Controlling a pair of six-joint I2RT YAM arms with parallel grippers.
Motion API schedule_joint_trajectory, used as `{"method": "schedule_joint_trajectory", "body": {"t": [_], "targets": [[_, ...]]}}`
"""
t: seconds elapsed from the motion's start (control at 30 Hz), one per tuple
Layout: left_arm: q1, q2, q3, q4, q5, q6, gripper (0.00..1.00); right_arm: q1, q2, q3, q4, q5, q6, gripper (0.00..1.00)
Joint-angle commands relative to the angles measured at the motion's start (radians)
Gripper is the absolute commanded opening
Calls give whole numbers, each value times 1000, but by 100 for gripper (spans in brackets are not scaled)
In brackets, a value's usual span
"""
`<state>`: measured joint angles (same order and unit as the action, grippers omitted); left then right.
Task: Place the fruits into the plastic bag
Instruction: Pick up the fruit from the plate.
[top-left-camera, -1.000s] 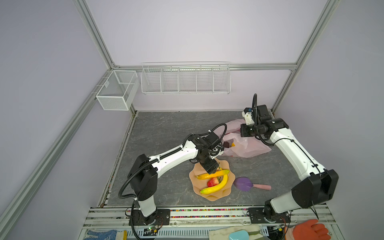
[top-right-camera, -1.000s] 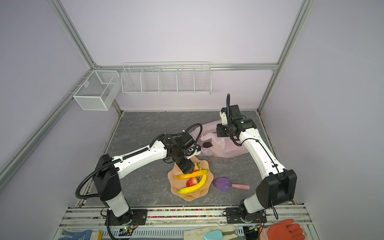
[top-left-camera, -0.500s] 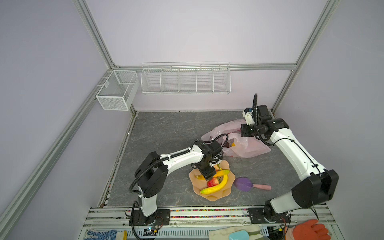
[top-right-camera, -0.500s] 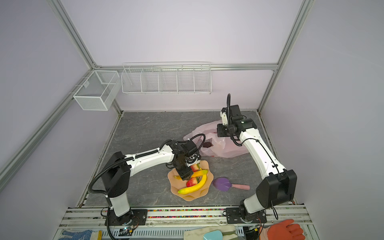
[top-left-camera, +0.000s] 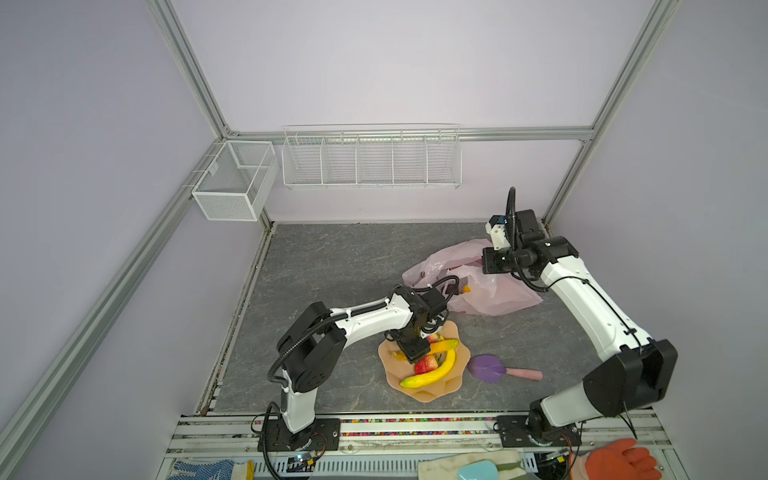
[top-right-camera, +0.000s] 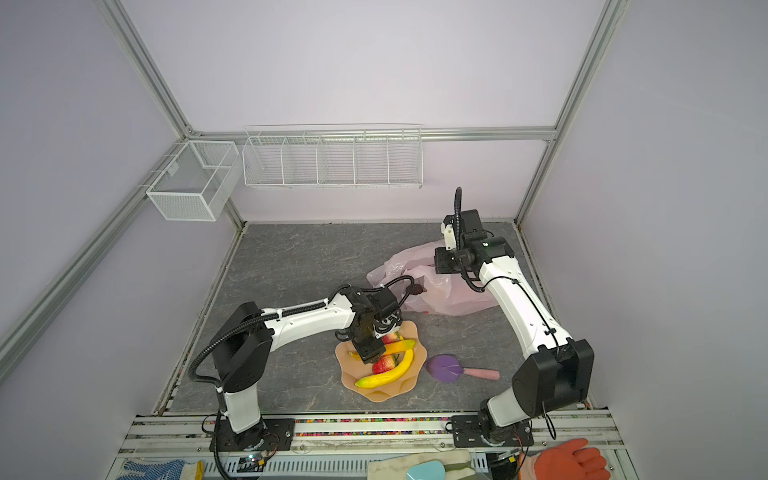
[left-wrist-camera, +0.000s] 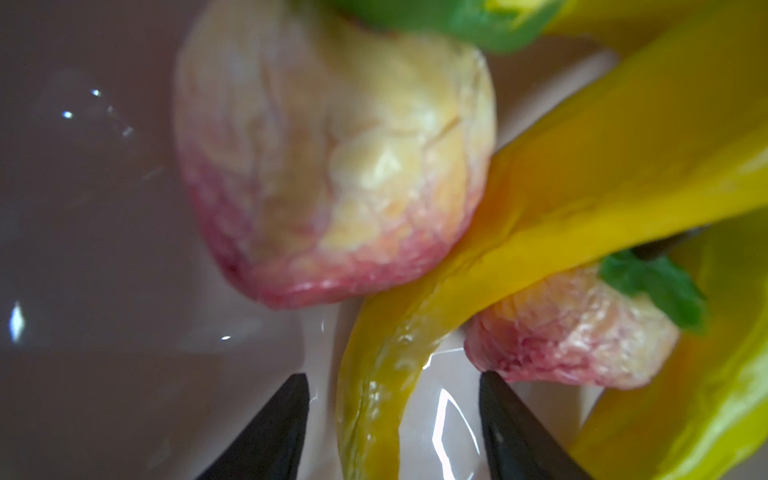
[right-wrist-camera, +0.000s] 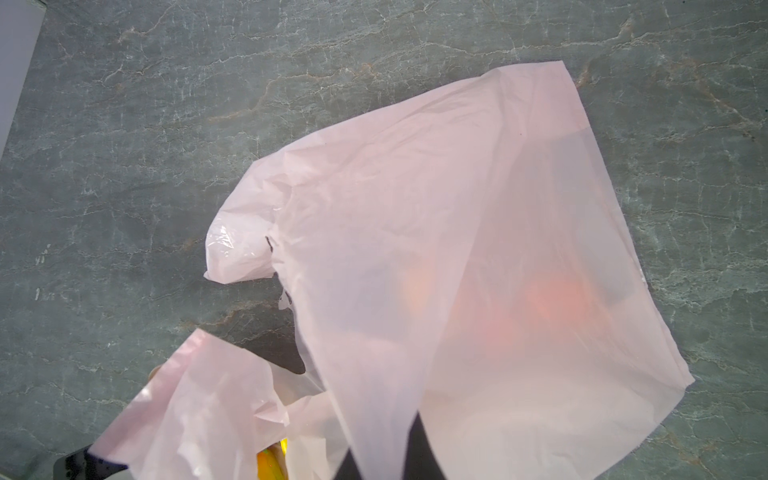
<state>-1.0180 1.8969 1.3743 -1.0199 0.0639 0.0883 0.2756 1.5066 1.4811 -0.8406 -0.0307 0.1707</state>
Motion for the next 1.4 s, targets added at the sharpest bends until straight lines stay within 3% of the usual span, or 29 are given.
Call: {"method": "schedule_joint_trajectory", "body": {"t": [0.0,0.23,0.4,0.63,1.17,1.37], "targets": [[-9,17,-14,3,-21,8,63,-6,-19,-1,-5,0,-13,7],[-14,27,-32,22,-36,-3,54,-8,-13,4,-2,0,-16,7],[-16,27,-36,31,-26,-4,34,-11,-12,5,4,-4,-15,7],[-16,20,-33,23,-33,-4,22,-14,-8,9,8,-4,-16,7],[-1,-197,-16,-36,-102,-19,18,-23,-12,18,8,-15,-14,7],[45,-252,-10,-95,-194,2,18,-24,-14,18,8,-26,-13,7]]}}
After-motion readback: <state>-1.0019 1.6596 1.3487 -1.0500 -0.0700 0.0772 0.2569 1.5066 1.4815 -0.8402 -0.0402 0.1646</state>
